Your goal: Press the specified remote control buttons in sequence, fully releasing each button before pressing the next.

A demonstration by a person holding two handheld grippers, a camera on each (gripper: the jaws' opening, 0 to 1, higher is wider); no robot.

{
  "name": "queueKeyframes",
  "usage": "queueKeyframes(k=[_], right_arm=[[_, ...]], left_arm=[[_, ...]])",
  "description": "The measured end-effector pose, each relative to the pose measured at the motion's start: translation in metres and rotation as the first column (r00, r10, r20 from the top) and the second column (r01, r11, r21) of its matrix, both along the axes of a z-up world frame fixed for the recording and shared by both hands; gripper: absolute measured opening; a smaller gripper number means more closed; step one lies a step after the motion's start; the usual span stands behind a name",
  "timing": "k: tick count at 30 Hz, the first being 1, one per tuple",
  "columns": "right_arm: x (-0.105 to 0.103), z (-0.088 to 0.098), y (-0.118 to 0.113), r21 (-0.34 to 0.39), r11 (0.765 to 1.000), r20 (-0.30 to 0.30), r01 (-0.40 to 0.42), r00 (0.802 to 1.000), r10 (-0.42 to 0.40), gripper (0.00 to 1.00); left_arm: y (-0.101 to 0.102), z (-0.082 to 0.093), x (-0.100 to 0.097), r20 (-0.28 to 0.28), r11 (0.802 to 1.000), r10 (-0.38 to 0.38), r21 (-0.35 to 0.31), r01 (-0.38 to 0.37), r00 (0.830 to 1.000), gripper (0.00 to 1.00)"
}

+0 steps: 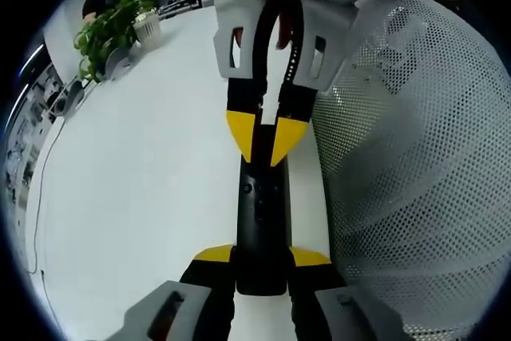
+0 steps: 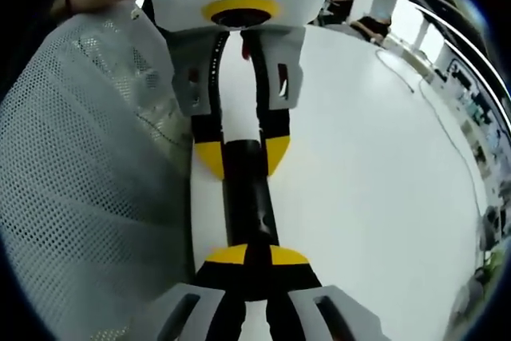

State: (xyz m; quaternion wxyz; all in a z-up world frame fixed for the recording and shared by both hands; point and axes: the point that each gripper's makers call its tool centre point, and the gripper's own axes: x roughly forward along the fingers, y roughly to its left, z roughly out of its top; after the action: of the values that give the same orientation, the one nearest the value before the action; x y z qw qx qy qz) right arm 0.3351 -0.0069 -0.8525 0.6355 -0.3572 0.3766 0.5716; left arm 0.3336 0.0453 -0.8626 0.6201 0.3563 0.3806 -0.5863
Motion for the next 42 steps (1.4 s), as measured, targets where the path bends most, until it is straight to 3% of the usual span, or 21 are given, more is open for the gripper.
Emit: queueKeyframes(k=[7,15,28,39,42], right_arm=[[0.001,0.001,0.000,0.039,0.998,-0.030,0.053,0.998,-0.052,0.04],[-0.001,0.001,0.003,0.020,1.000,0.014,0.003,1.000,-0.004,0.04],[0.001,-0.002,0.008,0.003,0.999,0.023,-0.037,0.999,0.037,0.02],[0.003,0.000,0.008,0.050,0.999,-0.007,0.015,1.000,-0.015,0.02],[0.002,0.001,0.011,0.041,0.999,0.024,-0.022,0.999,0.021,0.00]], left_arm=[[0.000,0.000,0.000,-0.001,1.000,0.003,-0.004,-0.003,1.000,0.25],[0.000,0.000,0.000,-0.001,1.000,0.000,-0.002,0.000,1.000,0.25],[0.001,0.000,0.001,-0.003,1.000,-0.002,-0.003,0.002,1.000,0.25],[0.000,-0.001,0.001,-0.003,1.000,-0.001,-0.005,0.001,1.000,0.25],[0.000,-0.001,0.001,-0.004,1.000,0.004,-0.011,-0.004,1.000,0.25]])
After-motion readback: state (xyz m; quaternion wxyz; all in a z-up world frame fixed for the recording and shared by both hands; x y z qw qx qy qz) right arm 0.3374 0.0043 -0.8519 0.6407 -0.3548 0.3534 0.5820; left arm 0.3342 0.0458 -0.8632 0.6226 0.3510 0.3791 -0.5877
